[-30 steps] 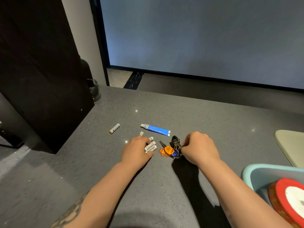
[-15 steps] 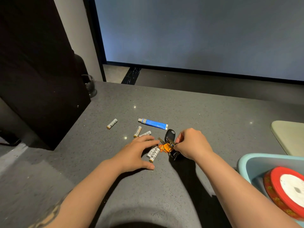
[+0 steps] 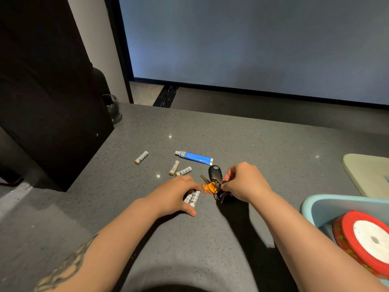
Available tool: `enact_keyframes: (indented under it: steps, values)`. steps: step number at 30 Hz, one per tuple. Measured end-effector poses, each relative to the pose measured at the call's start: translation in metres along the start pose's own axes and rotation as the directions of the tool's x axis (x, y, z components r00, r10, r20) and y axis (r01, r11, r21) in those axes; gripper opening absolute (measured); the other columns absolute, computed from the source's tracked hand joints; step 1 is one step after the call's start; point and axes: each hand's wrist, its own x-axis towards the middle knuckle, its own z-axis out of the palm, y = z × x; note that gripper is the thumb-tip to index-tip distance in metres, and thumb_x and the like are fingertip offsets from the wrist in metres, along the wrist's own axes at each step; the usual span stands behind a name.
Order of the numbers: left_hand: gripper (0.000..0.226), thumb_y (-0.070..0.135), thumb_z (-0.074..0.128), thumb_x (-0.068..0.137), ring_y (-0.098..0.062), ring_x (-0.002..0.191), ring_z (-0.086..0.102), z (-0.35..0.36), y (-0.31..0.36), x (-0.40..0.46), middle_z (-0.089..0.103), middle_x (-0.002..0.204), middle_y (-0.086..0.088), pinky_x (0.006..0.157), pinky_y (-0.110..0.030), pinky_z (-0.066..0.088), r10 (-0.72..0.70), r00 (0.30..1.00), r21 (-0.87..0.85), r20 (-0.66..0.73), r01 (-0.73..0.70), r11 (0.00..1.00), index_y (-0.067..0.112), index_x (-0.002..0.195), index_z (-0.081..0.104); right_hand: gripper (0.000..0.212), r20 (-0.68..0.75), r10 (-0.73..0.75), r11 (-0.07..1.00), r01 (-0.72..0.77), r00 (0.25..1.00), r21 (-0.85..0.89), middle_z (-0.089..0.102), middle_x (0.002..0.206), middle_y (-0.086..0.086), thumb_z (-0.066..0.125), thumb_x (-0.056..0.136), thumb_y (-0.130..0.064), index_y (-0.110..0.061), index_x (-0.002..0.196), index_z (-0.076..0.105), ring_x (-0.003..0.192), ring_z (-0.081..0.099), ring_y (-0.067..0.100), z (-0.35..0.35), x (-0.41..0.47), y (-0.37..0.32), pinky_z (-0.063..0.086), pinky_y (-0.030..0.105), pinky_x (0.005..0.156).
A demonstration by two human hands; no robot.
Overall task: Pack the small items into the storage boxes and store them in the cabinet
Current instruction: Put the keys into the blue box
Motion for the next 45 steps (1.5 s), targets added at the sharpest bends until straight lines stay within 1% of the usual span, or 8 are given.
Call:
enact_keyframes:
  steps: [6,21,25,28,34,38,41,45]
  values:
    - [0.082,0.032,0.084,0.064,-0.010,0.112,0.043,-0.007,0.003,-0.009,0.048,0.121,0.007,0.091,-0.024,0.039,-0.011,0.993,0.068,0.116,0.003,0.998,0.027,0.136,0.045,0.008,-0.001,-0.015,1.000,0.015,1.000,-0.014,0.070,0.085,0.005,0.067,0.079,-0.009,-0.017,0.080,0.068,0.082,0.067,0.023,-0.002,-0.005,0.001,0.057,0.039,0.077]
    - [0.065,0.044,0.078,0.069,-0.011,0.103,0.050,-0.011,0.023,-0.034,0.052,0.115,0.004,0.081,-0.021,0.039,-0.103,0.989,-0.006,-0.103,0.103,0.995,0.023,0.126,0.054,0.006,-0.047,-0.094,0.990,0.098,0.994,0.097,0.070,0.083,0.004,0.071,0.081,-0.011,-0.016,0.080,0.068,0.081,0.067,0.020,-0.023,-0.026,0.004,0.056,0.040,0.080]
    - [0.060,0.044,0.080,0.065,-0.007,0.090,0.054,-0.041,0.065,-0.045,0.055,0.104,0.008,0.083,-0.027,0.047,-0.091,0.949,-0.055,-0.302,0.078,0.995,0.025,0.118,0.060,0.011,-0.195,-0.150,0.950,0.196,0.969,0.243,0.068,0.072,-0.001,0.074,0.080,-0.011,-0.019,0.078,0.067,0.072,0.067,0.017,-0.065,-0.055,0.014,0.057,0.035,0.072]
    - [0.058,0.048,0.080,0.060,0.000,0.084,0.055,-0.059,0.113,-0.051,0.056,0.096,0.015,0.074,-0.009,0.042,-0.033,0.908,-0.073,-0.418,0.002,0.997,0.031,0.112,0.062,0.011,-0.339,-0.177,0.890,0.298,0.924,0.346,0.066,0.069,0.000,0.075,0.078,-0.010,-0.018,0.078,0.068,0.069,0.069,0.023,-0.104,-0.087,0.024,0.055,0.032,0.061]
    - [0.054,0.060,0.070,0.045,0.006,0.077,0.058,-0.056,0.221,-0.053,0.061,0.082,0.015,0.066,0.001,0.037,-0.001,0.874,-0.183,-0.486,-0.100,0.978,0.038,0.094,0.065,0.011,-0.547,-0.199,0.778,0.471,0.813,0.416,0.070,0.083,0.014,0.074,0.077,-0.008,-0.017,0.081,0.069,0.073,0.070,0.027,-0.181,-0.161,0.066,0.049,0.021,0.052]
    - [0.054,0.067,0.066,0.039,0.006,0.067,0.059,-0.031,0.276,-0.039,0.061,0.071,0.014,0.058,-0.003,0.040,-0.029,0.882,-0.256,-0.470,-0.105,0.961,0.041,0.087,0.064,0.010,-0.574,-0.225,0.741,0.521,0.787,0.423,0.070,0.077,0.010,0.075,0.077,-0.008,-0.016,0.082,0.070,0.069,0.069,0.019,-0.218,-0.203,0.107,0.049,0.020,0.052]
    - [0.056,0.059,0.077,0.045,0.000,0.066,0.060,-0.006,0.297,-0.023,0.061,0.074,0.012,0.065,-0.014,0.045,-0.053,0.902,-0.244,-0.429,-0.059,0.968,0.033,0.094,0.068,0.012,-0.548,-0.228,0.749,0.505,0.805,0.430,0.069,0.074,0.006,0.075,0.076,-0.006,-0.016,0.081,0.070,0.067,0.068,0.017,-0.224,-0.215,0.134,0.050,0.019,0.053]
    - [0.062,0.052,0.082,0.052,0.001,0.075,0.058,0.024,0.309,-0.012,0.057,0.085,0.017,0.066,-0.017,0.045,-0.065,0.914,-0.194,-0.400,-0.015,0.981,0.028,0.107,0.066,0.013,-0.468,-0.163,0.839,0.372,0.869,0.397,0.063,0.073,0.000,0.076,0.076,-0.010,-0.020,0.079,0.068,0.069,0.065,0.025,-0.199,-0.213,0.167,0.056,0.034,0.059]
